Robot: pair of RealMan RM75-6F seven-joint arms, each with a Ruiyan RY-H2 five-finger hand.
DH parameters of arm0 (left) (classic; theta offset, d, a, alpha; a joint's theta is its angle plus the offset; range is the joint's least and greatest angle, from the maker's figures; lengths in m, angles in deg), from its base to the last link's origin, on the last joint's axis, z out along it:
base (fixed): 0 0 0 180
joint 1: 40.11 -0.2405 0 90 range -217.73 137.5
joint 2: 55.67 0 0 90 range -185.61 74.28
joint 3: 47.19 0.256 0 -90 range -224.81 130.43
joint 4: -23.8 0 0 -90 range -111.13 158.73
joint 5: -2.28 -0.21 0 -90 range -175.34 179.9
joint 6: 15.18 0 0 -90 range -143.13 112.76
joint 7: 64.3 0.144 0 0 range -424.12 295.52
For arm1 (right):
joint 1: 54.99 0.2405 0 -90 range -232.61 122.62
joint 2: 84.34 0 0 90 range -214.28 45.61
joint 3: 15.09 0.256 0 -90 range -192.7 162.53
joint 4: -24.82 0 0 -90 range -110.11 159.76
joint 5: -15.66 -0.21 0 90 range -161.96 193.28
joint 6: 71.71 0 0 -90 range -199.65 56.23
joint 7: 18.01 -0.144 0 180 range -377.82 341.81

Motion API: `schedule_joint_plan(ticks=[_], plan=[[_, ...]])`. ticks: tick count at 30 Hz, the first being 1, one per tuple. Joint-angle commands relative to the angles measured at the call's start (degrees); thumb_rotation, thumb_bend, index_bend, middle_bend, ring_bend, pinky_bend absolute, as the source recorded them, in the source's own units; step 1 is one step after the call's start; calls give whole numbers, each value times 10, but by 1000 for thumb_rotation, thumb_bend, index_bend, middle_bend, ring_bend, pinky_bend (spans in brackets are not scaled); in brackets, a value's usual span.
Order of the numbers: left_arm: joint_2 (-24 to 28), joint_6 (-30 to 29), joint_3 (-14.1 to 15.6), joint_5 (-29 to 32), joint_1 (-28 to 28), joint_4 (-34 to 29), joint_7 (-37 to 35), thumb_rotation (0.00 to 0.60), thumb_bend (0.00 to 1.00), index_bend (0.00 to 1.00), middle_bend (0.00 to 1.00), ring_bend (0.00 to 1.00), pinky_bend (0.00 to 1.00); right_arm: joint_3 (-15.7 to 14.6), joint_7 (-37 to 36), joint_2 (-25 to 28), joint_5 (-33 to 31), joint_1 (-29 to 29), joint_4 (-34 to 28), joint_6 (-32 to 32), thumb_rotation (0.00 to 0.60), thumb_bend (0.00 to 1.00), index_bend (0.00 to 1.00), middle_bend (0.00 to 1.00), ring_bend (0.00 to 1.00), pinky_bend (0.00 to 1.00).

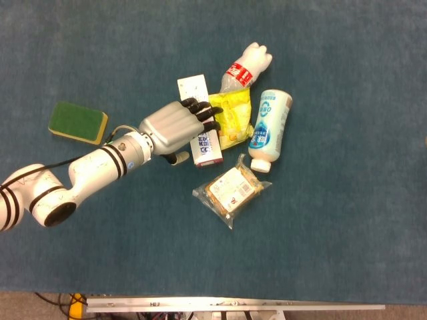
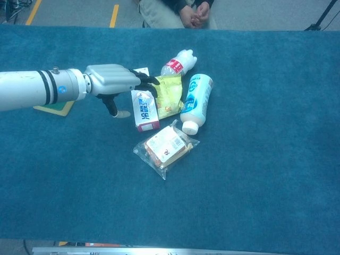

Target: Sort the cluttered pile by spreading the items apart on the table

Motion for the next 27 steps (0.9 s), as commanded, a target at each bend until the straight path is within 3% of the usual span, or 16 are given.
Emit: schedule_joint_plan(ticks=[1,27], plan=[[-11,-3,7,-17,4,13,3,600,358,152,0,0,87,0,1,1,-2,-2,-1,1,600,148,459,501,418,395],[-36,-13,36,-50,6,50,19,600,358,158,0,0,83,1,3,2,-10,-8,-1,3,600,148,459,501,419,396]])
